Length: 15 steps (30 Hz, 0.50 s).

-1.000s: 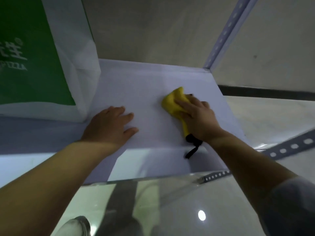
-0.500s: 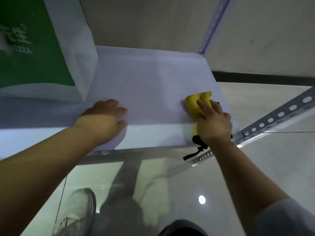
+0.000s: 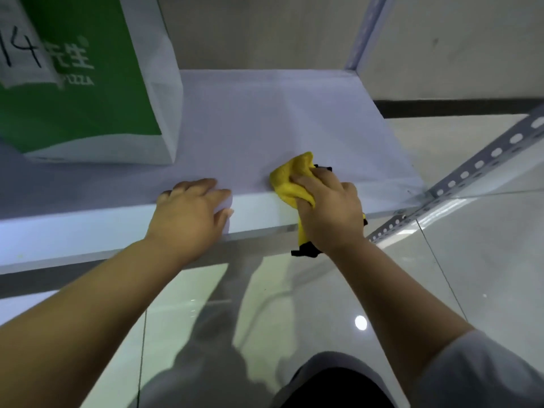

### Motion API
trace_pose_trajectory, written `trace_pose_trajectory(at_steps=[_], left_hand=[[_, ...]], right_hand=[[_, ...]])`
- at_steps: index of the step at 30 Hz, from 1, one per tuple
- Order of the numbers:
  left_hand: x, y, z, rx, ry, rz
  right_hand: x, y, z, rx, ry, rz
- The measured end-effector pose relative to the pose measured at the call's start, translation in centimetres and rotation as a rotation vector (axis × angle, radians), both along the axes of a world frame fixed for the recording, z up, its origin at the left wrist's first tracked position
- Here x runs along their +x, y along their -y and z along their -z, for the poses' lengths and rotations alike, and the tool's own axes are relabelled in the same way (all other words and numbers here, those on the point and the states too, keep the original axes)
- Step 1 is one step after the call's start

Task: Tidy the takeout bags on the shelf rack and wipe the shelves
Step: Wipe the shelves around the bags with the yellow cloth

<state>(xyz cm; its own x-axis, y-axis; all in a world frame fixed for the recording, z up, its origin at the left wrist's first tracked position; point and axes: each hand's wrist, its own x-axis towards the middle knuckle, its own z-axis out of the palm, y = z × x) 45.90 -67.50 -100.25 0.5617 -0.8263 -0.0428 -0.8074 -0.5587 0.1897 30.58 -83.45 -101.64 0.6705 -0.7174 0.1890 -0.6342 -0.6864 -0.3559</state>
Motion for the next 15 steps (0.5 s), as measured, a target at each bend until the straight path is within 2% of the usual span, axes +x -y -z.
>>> trace_pose_trajectory(at_steps=[4,6,12,15], left_hand=[[-0.2,-1.2,0.2,-0.052,-0.083,0.046],[-0.5,-2.1,-0.7,-0.007,-0.172,0.078],[-3.4,-5.8,-6.0,0.194,-0.328,0.142],[-5.6,-7.9,-9.9,0.195,-0.388,0.119]], right_hand=[[0.2,-1.8,-0.5,0.033,-0.055,0.111],[0.0,-3.2,-1.5,0.078,-0.134,0.148],[-3.0,-6.8,-6.9,0.382,-0.398,0.022],[-5.8,-9.1,-10.8,0.465,-0.394,-0.008]])
